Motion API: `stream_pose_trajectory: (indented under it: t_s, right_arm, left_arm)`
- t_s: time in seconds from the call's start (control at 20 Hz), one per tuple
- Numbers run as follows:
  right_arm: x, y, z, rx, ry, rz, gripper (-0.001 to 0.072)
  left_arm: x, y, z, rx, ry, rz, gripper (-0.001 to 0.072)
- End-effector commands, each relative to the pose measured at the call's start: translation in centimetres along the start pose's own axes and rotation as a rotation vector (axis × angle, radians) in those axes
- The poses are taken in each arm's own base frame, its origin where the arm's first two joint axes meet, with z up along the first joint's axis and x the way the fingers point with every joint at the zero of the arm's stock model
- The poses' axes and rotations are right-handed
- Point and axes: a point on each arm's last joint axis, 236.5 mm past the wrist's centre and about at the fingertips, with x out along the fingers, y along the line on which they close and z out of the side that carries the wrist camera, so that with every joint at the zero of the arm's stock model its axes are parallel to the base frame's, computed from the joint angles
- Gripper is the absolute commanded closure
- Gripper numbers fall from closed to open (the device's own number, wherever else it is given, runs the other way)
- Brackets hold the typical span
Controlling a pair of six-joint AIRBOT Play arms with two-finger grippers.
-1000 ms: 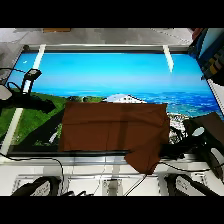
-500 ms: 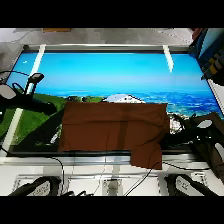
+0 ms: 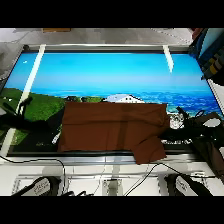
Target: Fold the clothes and pants, and hang the long-sleeved shirts on hangers.
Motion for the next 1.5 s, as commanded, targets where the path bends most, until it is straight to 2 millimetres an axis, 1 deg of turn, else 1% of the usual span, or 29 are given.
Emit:
stream_pose_trajectory:
  t_s: [0.0, 0.1, 0.15, 0.25, 0.45, 0.55, 0.7, 0.75, 0.85, 0.9, 0.95, 1.0, 1.05, 1.1, 1.15, 1.25, 1.35, 1.45]
  right_arm:
    - [-0.1, -0.2, 0.8, -0.004, -0.035, -0.012, 0.0697]
    - [-0.1, -0.2, 0.8, -0.004, -0.035, -0.012, 0.0697]
    - [-0.1, -0.1, 0.8, -0.004, -0.034, -0.012, 0.0697]
    - [-0.1, -0.2, 0.7, -0.004, -0.034, -0.012, 0.0697]
    - [-0.1, -0.1, 0.8, -0.004, -0.034, -0.012, 0.0697]
    - [-0.1, -0.1, 0.7, -0.003, -0.034, -0.012, 0.0697]
    - [-0.1, -0.1, 0.7, -0.003, -0.034, -0.012, 0.0697]
    - [-0.1, -0.2, 0.7, -0.004, -0.034, -0.012, 0.0697]
    - [-0.1, -0.2, 0.7, -0.004, -0.034, -0.012, 0.0697]
    - [-0.1, -0.2, 0.7, -0.004, -0.034, -0.012, 0.0697]
    - [-0.1, -0.1, 0.7, -0.003, -0.033, -0.012, 0.0697]
    - [-0.1, -0.1, 0.7, -0.003, -0.033, -0.011, 0.0697]
    - [-0.1, -0.1, 0.7, -0.003, -0.032, -0.01, 0.0697]
    - [-0.1, -0.1, 0.7, -0.003, -0.032, -0.01, 0.0697]
    - [-0.2, 0.0, 0.7, -0.005, -0.035, -0.008, 0.0697]
    - [-0.5, 1.1, 1.0, -0.012, -0.055, 0.021, 0.0697]
    - [-1.2, 2.6, 1.7, -0.031, -0.108, 0.05, 0.0697]
    - [-2.4, 3.6, 2.9, -0.065, -0.176, 0.047, 0.0697]
  left_arm:
    - [2.8, -0.4, -4.2, -0.064, 0.078, -0.103, 0.0284]
    - [4.5, -0.6, -6.0, -0.071, 0.114, -0.124, 0.0281]
    - [5.3, -0.2, -6.3, -0.085, 0.106, -0.112, 0.0281]
    - [6.3, 0.5, -6.3, -0.1, 0.083, -0.085, 0.0281]
    - [6.5, 0.4, -6.7, -0.1, 0.092, -0.09, 0.0283]
    - [6.7, 0.3, -6.9, -0.069, 0.095, -0.094, 0.0286]
    - [7.3, 0.1, -7.0, -0.065, 0.092, -0.093, 0.0289]
    - [7.6, -0.3, -7.1, -0.043, 0.102, -0.091, 0.0304]
    - [8.2, -1.3, -7.2, 0.016, 0.126, -0.088, 0.0389]
    - [8.5, -1.7, -7.2, 0.061, 0.139, -0.083, 0.0391]
    - [8.8, -2.1, -7.1, 0.11, 0.145, -0.078, 0.0491]
    - [9.0, -2.4, -6.9, 0.153, 0.144, -0.071, 0.0645]
    - [9.2, -2.5, -6.7, 0.175, 0.141, -0.064, 0.0694]
    - [9.2, -2.7, -6.6, 0.187, 0.141, -0.061, 0.0694]
    - [9.0, -2.8, -6.2, 0.197, 0.136, -0.06, 0.0694]
    - [7.6, -3.3, -4.9, 0.225, 0.119, -0.062, 0.0694]
    - [5.2, -4.0, -2.7, 0.272, 0.078, -0.054, 0.0694]
    - [2.2, -4.7, 0.3, 0.328, -0.012, -0.015, 0.0694]
